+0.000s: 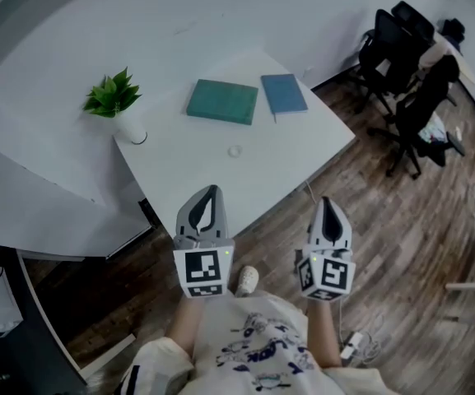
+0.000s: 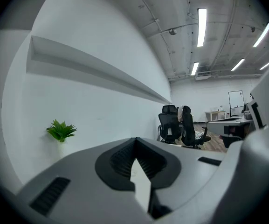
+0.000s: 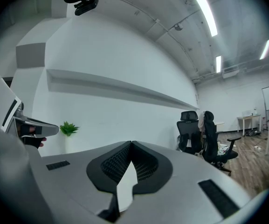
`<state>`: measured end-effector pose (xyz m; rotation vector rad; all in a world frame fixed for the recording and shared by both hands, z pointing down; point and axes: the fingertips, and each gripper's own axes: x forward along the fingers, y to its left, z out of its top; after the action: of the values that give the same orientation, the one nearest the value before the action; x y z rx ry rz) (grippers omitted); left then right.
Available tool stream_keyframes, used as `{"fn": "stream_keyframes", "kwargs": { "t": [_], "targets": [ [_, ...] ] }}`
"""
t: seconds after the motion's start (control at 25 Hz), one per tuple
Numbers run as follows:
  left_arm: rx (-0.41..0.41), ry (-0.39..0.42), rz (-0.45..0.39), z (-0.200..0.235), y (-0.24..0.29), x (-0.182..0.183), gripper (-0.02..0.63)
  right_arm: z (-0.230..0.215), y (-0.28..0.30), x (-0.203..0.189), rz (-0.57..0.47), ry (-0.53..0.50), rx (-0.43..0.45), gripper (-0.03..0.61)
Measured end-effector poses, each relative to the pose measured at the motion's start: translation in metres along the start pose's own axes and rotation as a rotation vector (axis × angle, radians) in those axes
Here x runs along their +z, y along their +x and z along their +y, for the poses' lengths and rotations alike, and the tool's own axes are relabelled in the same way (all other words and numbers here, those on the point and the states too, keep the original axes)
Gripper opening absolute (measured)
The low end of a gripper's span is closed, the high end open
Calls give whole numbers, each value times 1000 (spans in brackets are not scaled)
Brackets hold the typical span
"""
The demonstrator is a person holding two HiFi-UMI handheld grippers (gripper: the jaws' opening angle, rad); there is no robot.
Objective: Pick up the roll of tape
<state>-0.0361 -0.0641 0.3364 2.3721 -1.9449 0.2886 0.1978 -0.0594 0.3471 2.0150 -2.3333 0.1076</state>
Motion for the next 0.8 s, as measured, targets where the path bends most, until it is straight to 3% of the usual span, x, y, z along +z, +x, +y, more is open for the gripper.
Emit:
{"fn": "stream_keyframes", "kwargs": {
  "t": [0.44, 0.8],
  "targets": [
    [46, -12, 85, -7, 56, -17, 0, -24, 55, -20, 56, 15, 48, 2],
    [25, -27, 158, 4, 114, -42, 0, -26, 108, -37, 106, 10, 48, 2]
  ]
}}
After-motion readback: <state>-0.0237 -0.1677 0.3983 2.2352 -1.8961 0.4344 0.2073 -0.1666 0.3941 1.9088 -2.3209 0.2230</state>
